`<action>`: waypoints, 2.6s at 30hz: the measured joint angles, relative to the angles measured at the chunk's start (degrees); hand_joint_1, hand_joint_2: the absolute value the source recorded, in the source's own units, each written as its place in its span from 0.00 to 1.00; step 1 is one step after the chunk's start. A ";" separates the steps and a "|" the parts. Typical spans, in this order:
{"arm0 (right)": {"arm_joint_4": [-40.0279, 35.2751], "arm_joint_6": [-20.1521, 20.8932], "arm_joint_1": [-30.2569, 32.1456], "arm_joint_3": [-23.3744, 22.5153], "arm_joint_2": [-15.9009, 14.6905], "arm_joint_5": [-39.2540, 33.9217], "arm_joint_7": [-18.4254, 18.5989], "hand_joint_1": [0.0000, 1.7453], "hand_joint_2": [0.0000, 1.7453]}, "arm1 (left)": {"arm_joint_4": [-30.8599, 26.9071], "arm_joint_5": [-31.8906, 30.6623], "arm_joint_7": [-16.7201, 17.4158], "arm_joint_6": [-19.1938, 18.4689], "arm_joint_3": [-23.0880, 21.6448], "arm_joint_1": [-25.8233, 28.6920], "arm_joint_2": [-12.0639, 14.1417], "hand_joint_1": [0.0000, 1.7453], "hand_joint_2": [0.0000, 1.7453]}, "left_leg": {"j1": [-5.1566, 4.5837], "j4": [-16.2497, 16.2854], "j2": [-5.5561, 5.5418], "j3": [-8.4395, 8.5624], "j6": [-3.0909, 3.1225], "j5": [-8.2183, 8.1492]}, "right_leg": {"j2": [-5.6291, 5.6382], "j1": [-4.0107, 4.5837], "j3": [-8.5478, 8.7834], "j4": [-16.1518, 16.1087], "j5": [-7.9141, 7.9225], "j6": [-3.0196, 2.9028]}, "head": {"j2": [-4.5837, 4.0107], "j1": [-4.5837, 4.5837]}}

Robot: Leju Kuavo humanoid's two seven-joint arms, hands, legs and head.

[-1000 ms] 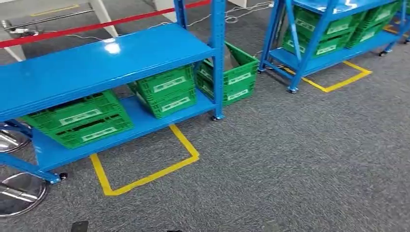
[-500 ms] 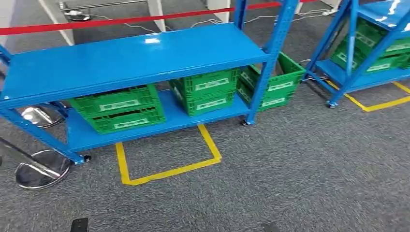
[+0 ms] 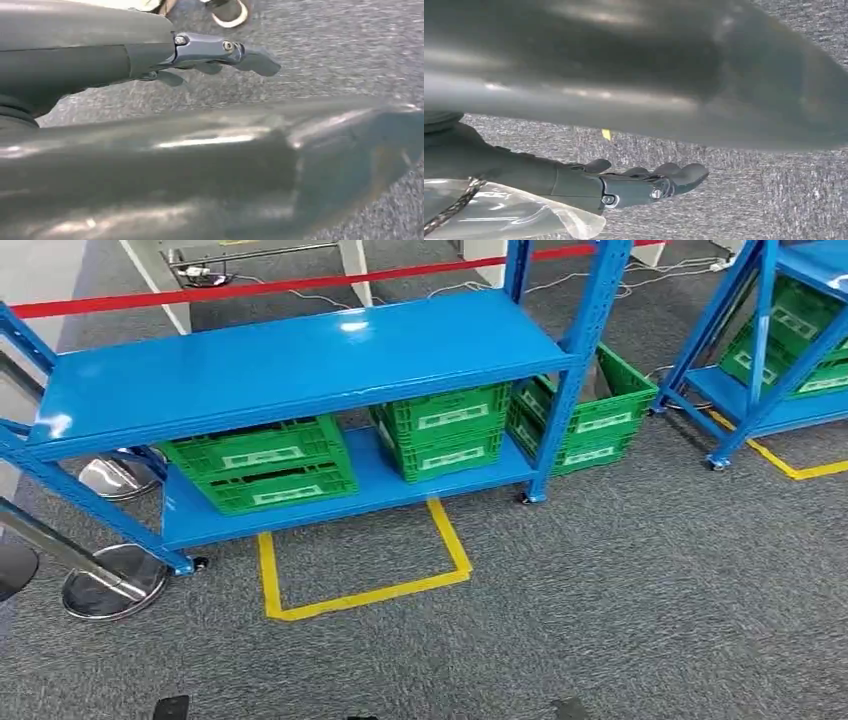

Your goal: Take the parts from the cabinet and place them on the table.

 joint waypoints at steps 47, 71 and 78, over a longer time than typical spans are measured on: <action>0.04 3.28 0.15 -1.42 0.07 -2.67 1.40 0.00 0.00 | 0.00 -0.74 2.25 1.16 0.79 0.34 -0.61 0.00 0.00 | -0.46 -15.21 -0.25 11.63 2.94 1.13 | 0.33 -0.12 -6.40 6.77 -3.51 3.01 | 0.00 0.13; 0.07 3.74 -0.13 -1.70 0.07 0.31 3.67 0.00 0.00 | 0.00 -2.49 4.85 1.18 0.63 -0.15 -0.61 0.00 1.00 | -0.32 -14.68 1.27 7.76 2.66 3.92 | -0.61 0.18 -3.19 5.37 -2.96 2.14 | 0.00 0.11; 0.07 3.82 0.26 -0.44 0.04 2.82 4.28 0.00 0.00 | 0.00 -3.21 6.34 0.98 0.55 0.21 -0.63 0.00 1.00 | -0.44 -14.59 -3.21 7.76 2.72 3.94 | 1.66 0.06 -3.91 5.57 0.51 2.04 | 0.00 0.11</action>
